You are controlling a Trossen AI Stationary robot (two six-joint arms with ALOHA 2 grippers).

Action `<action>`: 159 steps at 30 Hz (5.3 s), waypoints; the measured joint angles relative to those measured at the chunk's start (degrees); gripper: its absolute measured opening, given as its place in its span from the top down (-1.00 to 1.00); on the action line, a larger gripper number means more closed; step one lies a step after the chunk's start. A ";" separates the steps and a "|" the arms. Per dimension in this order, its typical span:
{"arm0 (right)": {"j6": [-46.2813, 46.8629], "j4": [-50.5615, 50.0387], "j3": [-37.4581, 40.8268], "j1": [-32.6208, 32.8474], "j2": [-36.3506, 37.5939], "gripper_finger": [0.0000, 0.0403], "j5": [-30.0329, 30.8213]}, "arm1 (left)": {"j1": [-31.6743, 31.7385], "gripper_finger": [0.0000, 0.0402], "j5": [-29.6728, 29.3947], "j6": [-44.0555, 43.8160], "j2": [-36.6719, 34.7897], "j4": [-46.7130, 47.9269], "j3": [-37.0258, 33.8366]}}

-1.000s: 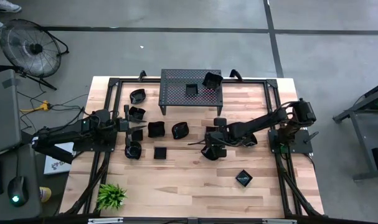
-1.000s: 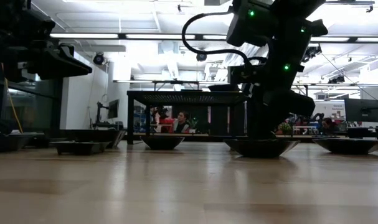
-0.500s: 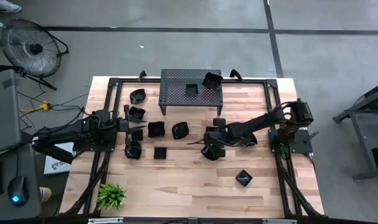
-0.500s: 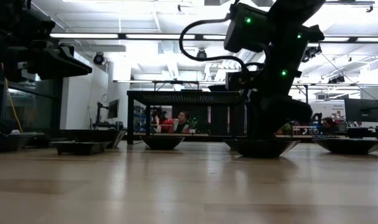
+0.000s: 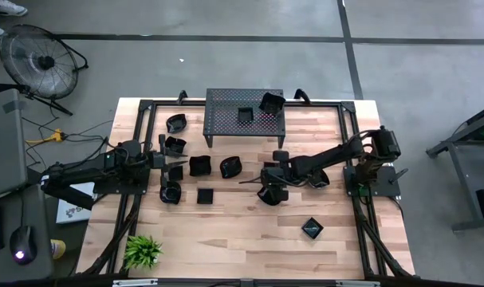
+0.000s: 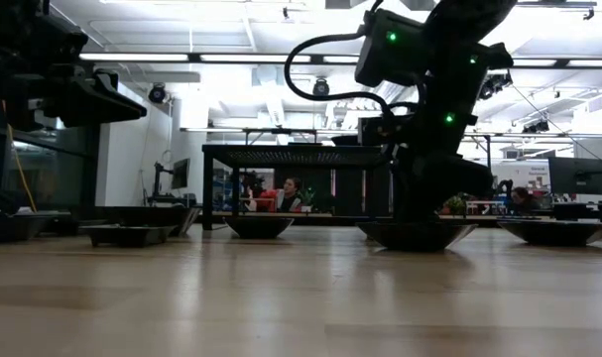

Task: Pick & Place Mini shaped plates
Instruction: Stack the black square plate on top of the black square plate on the shelf

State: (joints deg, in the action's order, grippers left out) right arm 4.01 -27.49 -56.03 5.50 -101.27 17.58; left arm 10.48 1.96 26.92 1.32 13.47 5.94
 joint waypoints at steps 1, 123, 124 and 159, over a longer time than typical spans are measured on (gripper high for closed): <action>0.00 0.00 0.00 0.00 0.00 0.51 0.00 | -0.02 0.60 0.00 -0.02 0.02 0.00 0.02; -22.46 13.99 -8.32 3.28 9.00 0.98 19.50 | 0.00 0.60 -0.02 0.00 0.00 0.00 0.00; -22.43 12.69 -9.52 3.20 8.38 0.99 19.54 | -0.02 0.60 -0.02 -0.02 0.02 0.00 0.02; -35.10 -4.67 -28.24 -11.11 -2.97 0.99 26.12 | -0.02 0.60 -0.02 0.00 0.00 0.00 0.01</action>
State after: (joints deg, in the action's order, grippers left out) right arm -31.09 -32.15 -84.27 -5.62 -104.25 43.70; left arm 10.46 1.93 26.92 1.32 13.47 5.95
